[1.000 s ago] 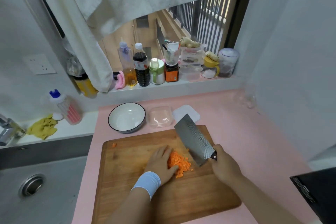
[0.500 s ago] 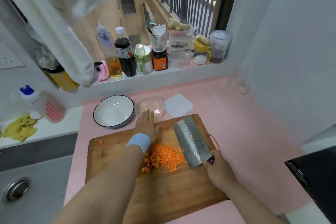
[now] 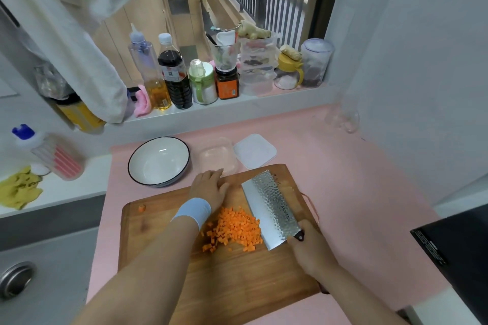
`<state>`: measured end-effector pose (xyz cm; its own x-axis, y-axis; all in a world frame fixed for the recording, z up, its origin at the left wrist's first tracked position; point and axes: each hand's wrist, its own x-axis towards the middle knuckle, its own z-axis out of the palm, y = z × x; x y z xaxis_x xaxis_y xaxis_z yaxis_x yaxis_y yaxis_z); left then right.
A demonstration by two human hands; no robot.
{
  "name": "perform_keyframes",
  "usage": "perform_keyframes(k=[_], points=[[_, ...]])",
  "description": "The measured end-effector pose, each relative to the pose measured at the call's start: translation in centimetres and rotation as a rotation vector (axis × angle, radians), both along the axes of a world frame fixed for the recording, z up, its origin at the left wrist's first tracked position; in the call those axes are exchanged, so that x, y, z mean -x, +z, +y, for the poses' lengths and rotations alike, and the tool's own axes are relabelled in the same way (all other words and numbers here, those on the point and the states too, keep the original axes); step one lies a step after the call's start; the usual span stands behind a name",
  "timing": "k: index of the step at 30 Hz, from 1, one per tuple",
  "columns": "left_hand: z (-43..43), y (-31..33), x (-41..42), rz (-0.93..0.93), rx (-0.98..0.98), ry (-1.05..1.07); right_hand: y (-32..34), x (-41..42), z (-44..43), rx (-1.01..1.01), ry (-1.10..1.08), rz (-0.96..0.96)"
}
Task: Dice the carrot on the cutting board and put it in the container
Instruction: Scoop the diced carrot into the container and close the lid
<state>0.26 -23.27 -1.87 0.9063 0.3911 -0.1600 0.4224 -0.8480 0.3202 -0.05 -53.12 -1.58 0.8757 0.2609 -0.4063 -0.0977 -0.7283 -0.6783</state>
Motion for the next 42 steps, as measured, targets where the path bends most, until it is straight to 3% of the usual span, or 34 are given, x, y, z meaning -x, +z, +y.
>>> perform_keyframes(k=[5, 8, 10, 22, 29, 34, 42], points=[[-4.2, 0.5, 4.5, -0.224, 0.100, -0.129, 0.3, 0.9, 0.3, -0.033, -0.004, 0.005], [-7.7, -1.3, 7.1, -0.094, -0.053, -0.375, 0.4, 1.3, 0.4, -0.023, 0.014, 0.014], [-8.8, -3.0, 7.9, -0.032, -0.179, -0.430, 0.4, 1.5, 0.3, -0.014, 0.033, 0.017], [-9.4, -3.8, 8.3, -0.098, -0.164, -0.367, 0.7, 3.2, 0.0, 0.024, 0.055, 0.009], [-9.3, -4.0, 7.8, -0.138, -0.105, -0.340, 1.1, 5.1, 2.1, -0.116, -0.016, 0.122], [-7.9, -2.1, 6.4, -0.191, -0.017, -0.322, 3.0, 4.3, 3.3, -0.176, -0.047, 0.197], [-3.6, 2.1, 1.2, -0.260, -0.041, -0.341, 6.2, -0.2, 7.4, -0.207, -0.033, 0.122]])
